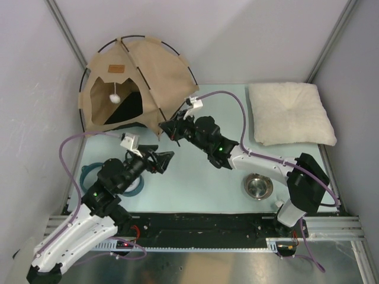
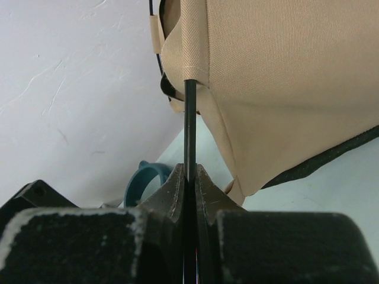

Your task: Set up the pet tent

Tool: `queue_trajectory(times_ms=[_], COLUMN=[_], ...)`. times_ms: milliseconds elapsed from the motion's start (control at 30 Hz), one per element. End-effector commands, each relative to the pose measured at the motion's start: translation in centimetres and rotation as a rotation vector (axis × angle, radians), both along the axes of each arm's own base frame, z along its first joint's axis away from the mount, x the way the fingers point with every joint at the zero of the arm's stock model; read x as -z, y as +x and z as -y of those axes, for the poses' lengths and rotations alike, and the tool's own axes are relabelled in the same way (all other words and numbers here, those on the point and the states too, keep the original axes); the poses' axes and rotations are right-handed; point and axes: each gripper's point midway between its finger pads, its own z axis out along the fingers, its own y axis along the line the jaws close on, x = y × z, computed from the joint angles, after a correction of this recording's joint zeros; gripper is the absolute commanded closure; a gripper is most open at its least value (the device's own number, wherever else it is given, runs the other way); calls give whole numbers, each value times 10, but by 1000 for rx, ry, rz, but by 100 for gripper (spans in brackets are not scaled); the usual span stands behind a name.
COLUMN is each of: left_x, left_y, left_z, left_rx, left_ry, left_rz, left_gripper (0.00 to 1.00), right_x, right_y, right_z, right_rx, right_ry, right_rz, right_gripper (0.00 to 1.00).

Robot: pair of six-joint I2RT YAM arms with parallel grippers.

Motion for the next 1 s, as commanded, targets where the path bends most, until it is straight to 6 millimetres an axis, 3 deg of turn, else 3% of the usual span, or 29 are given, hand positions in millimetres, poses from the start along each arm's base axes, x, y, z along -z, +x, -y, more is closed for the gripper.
queue_trajectory(times_ms=[0, 167, 367, 633, 867, 967], left_x=[-28, -36, -45, -31, -13, -12], left_y=[-25, -25, -18, -7, -1, 1], left_z=[41, 60, 57, 56, 50, 50], left_rx=[288, 422, 429, 418, 386, 388], left_ry=[-107, -186, -254, -253, -231, -223], left_rz=[-12, -100, -97, -147, -183, -181], left_gripper=[18, 15, 17, 42, 52, 64], right_x=[-46, -42, -35, -31, -35, -32], right_y=[-14, -18, -28, -34, -39, -41], right_z=[1, 0, -4, -6, -10, -11], right_rx=[-69, -89, -141, -186, -237, -254], right_ry=[81, 69, 44, 30, 62, 62], right_rz=[18, -2, -20, -31, -38, -52], right_gripper=[100, 100, 100, 100, 100, 100])
